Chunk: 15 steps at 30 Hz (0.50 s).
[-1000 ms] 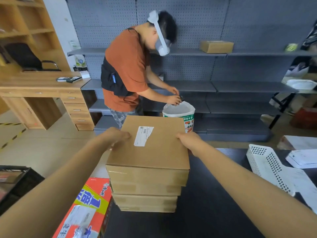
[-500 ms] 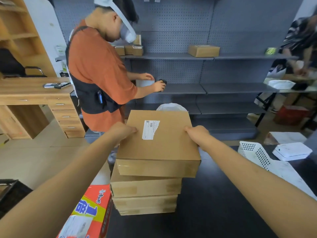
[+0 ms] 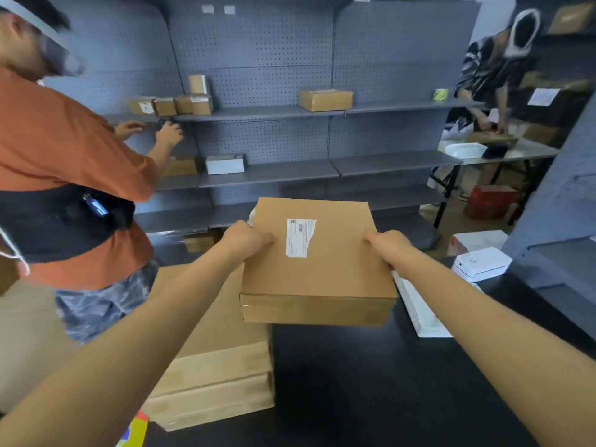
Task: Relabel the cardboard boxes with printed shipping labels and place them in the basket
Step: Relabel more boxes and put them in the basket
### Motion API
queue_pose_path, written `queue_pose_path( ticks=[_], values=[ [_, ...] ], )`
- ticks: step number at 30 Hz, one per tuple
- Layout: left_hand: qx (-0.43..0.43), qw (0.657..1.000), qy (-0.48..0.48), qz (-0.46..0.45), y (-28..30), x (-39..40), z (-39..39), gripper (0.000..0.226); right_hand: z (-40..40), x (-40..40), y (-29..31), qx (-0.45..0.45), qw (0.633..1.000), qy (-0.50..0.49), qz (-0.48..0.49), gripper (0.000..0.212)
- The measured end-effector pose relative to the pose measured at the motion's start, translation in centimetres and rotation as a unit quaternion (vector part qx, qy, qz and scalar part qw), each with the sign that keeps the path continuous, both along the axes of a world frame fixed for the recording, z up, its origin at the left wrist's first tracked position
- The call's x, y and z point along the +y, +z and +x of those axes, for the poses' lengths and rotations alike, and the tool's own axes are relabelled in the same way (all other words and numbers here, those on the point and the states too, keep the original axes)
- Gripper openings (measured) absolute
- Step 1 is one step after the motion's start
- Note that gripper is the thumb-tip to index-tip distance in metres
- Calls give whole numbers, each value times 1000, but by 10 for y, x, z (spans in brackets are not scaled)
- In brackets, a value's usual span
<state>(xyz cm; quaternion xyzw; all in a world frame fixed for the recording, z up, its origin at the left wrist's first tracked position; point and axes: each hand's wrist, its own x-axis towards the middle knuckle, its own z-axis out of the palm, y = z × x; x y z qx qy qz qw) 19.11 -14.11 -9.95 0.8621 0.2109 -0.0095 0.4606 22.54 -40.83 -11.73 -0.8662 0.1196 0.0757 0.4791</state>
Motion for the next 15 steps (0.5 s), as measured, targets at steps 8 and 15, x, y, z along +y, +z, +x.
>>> queue_pose_path(
  ticks=[8, 15],
  values=[
    [7, 1000, 10, 3, -29, -118, 25, 49, 34, -107, -27, 17, 1000, 6, -1, 27],
    [72, 994, 63, -56, -77, -152, 25, 53, 57, -138, -66, 46, 998, 43, -9, 24]
  ],
)
